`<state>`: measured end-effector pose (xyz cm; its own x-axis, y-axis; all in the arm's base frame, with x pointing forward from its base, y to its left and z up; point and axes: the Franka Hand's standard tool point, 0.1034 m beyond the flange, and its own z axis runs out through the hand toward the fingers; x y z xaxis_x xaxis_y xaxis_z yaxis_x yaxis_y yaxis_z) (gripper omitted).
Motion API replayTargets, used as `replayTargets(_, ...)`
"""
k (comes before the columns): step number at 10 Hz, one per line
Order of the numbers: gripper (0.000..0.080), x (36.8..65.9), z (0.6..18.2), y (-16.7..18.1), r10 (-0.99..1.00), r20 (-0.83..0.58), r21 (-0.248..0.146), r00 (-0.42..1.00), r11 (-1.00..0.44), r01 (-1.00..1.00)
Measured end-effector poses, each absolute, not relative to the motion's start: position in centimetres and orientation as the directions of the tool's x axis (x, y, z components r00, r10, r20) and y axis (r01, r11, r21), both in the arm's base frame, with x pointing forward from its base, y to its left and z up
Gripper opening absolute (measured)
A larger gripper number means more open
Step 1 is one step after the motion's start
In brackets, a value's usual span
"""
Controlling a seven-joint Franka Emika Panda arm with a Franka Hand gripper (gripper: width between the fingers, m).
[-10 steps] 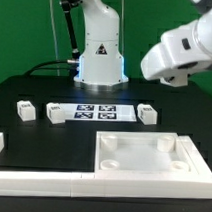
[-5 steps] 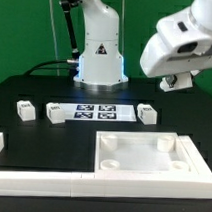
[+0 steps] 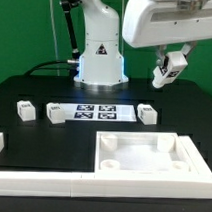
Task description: Assemble square table
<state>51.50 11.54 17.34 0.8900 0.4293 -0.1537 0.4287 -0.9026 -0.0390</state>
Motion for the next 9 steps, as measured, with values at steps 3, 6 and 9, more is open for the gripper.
replayTargets(3,0.0291,54.1,16.1,11.6,0.426,0.036,-0.024,0.904,-0.904,0.427)
replayTargets(6,0.0292,61.0,15.2,13.8,0.303,0.200,-0.090,0.932,-0.941,0.325)
replayTargets(9,0.0292,61.8,15.0,13.4,0.290,0.395,-0.043,0.872,-0.942,0.332)
